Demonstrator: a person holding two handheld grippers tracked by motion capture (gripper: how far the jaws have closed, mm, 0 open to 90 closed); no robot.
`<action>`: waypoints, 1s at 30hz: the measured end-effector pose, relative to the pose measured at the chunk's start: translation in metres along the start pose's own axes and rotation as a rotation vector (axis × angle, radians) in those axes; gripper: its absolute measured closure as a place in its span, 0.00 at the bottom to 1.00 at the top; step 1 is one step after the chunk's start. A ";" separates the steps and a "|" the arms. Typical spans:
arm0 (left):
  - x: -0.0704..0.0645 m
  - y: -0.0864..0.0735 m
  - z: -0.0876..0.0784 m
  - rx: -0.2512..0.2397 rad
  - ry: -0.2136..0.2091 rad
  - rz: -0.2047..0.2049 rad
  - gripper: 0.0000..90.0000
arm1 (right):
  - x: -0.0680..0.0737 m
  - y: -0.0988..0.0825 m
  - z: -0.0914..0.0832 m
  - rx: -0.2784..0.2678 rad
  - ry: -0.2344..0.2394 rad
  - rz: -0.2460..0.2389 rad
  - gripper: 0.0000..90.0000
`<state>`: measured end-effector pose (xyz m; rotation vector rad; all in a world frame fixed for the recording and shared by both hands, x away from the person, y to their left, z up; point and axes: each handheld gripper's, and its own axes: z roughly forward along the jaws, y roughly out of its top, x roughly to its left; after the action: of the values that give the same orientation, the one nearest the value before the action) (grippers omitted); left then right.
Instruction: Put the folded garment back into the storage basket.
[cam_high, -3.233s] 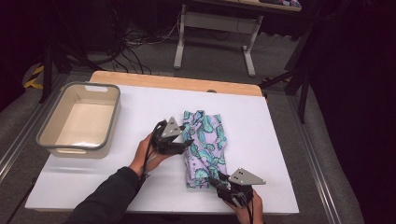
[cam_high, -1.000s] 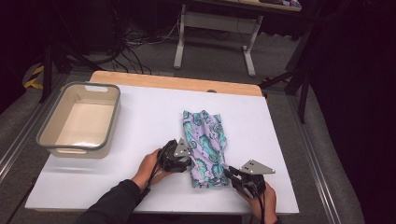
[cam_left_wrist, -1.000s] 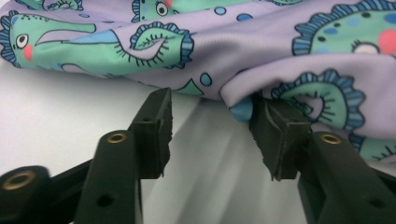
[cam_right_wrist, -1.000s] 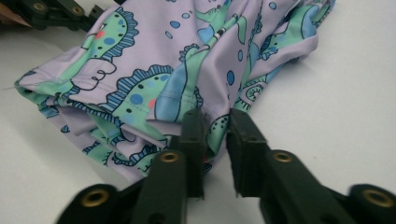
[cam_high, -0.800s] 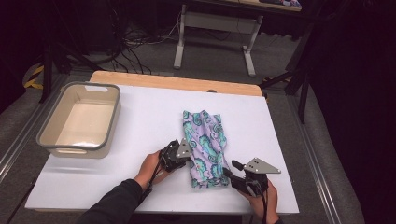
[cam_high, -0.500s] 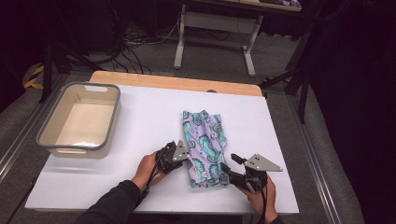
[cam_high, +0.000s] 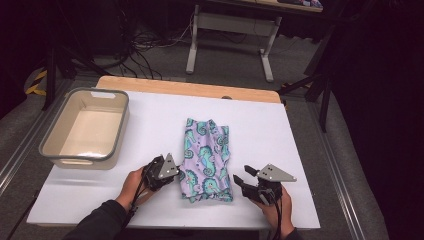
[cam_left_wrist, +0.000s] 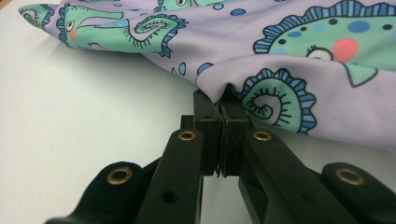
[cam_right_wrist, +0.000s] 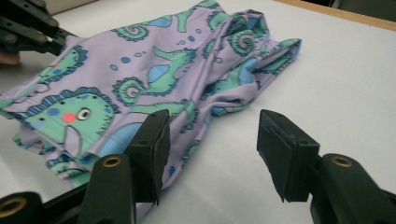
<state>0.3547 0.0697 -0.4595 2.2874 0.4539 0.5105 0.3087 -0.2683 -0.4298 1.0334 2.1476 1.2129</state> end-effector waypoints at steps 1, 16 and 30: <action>0.000 -0.002 -0.003 0.001 0.007 0.001 0.98 | 0.000 0.000 0.000 0.000 0.000 0.000 0.50; -0.003 -0.012 -0.027 -0.076 0.002 -0.064 0.75 | -0.007 0.025 0.025 -0.030 0.007 -0.032 0.48; -0.055 0.010 -0.041 -0.176 -0.134 0.018 0.51 | -0.018 0.082 0.104 0.030 0.050 -0.073 0.46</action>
<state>0.2892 0.0614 -0.4375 2.1412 0.3105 0.3874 0.4231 -0.2020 -0.4112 0.9384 2.2279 1.1873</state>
